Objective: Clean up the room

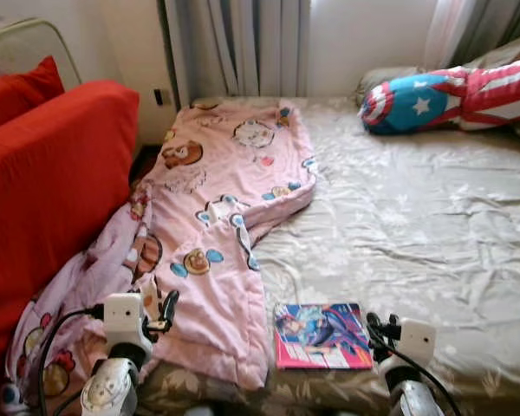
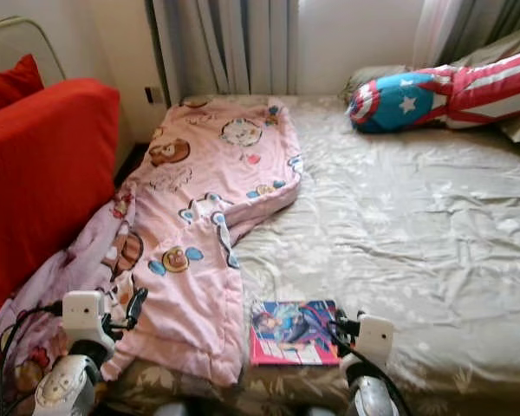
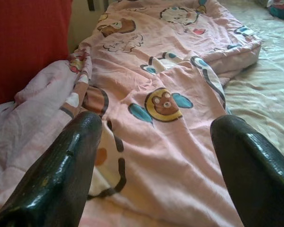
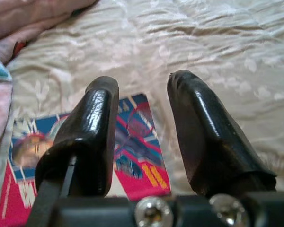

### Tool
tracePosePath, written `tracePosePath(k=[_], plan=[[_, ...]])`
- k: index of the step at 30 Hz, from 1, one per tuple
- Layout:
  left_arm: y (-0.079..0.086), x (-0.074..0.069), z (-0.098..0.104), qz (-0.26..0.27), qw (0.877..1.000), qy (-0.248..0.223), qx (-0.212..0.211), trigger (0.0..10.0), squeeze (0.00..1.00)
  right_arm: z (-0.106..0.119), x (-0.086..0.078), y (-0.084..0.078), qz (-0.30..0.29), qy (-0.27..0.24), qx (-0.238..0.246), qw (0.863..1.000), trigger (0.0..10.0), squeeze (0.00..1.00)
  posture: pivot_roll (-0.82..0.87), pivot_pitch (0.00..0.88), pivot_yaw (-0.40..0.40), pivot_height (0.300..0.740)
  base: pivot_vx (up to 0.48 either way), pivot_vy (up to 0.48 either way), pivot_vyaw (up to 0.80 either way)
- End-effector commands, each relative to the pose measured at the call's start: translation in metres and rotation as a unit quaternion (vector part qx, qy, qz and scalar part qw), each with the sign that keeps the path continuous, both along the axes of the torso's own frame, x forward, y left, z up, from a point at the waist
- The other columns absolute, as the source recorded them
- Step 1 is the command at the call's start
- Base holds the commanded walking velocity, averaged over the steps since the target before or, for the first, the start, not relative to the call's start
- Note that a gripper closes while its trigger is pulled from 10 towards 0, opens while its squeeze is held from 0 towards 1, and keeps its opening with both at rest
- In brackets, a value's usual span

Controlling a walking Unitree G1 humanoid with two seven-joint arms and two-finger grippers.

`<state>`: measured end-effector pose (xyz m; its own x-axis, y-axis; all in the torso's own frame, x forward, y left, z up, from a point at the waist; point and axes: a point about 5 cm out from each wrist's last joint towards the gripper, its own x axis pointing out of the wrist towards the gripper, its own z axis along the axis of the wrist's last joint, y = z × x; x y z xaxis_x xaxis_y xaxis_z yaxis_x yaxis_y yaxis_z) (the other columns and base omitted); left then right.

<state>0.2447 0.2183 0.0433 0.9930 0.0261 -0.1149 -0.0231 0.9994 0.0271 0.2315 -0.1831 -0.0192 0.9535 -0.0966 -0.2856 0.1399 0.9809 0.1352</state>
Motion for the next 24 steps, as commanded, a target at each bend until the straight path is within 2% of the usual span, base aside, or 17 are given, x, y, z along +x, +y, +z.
tracePosePath(k=[1, 8, 14, 16, 20, 24], plan=[[0.004, 0.000, 0.002, -0.003, 1.000, 0.004, 0.006, 10.0, 0.00, 0.001, 0.005, 0.000, -0.005, 0.003, 0.002, 1.000, 10.0, 0.00, 0.03, 0.000, 0.019, 0.620, 0.000, 0.000, 0.00], [0.007, 0.002, 0.001, -0.013, 1.000, 0.012, 0.014, 10.0, 0.00, -0.001, 0.011, -0.008, -0.032, 0.023, 0.003, 0.999, 10.0, 0.00, 0.05, 0.000, 0.034, 0.620, 0.000, 0.000, 0.00], [0.005, 0.007, 0.003, -0.018, 1.000, 0.012, 0.015, 10.0, 0.00, 0.004, 0.016, -0.003, -0.018, 0.004, 0.005, 1.000, 10.0, 0.00, 0.04, 0.000, 0.042, 0.605, 0.000, 0.000, 0.00], [0.004, 0.008, 0.004, -0.019, 1.000, 0.011, 0.015, 10.0, 0.00, 0.002, 0.016, -0.003, -0.019, 0.014, -0.002, 1.000, 10.0, 0.00, 0.05, 0.000, 0.044, 0.605, 0.000, 0.000, 0.00], [0.003, 0.010, 0.007, -0.029, 0.999, 0.008, 0.019, 10.0, 0.00, 0.005, 0.021, -0.003, -0.026, 0.006, 0.017, 1.000, 10.0, 0.00, 0.07, 0.000, 0.044, 0.605, 0.000, 0.000, 0.00], [0.008, 0.013, 0.013, -0.034, 0.999, 0.006, 0.026, 10.0, 0.00, 0.002, 0.026, -0.010, -0.058, 0.030, 0.039, 0.997, 10.0, 0.00, 0.09, 0.003, 0.062, 0.605, 0.000, 0.000, 0.00]])
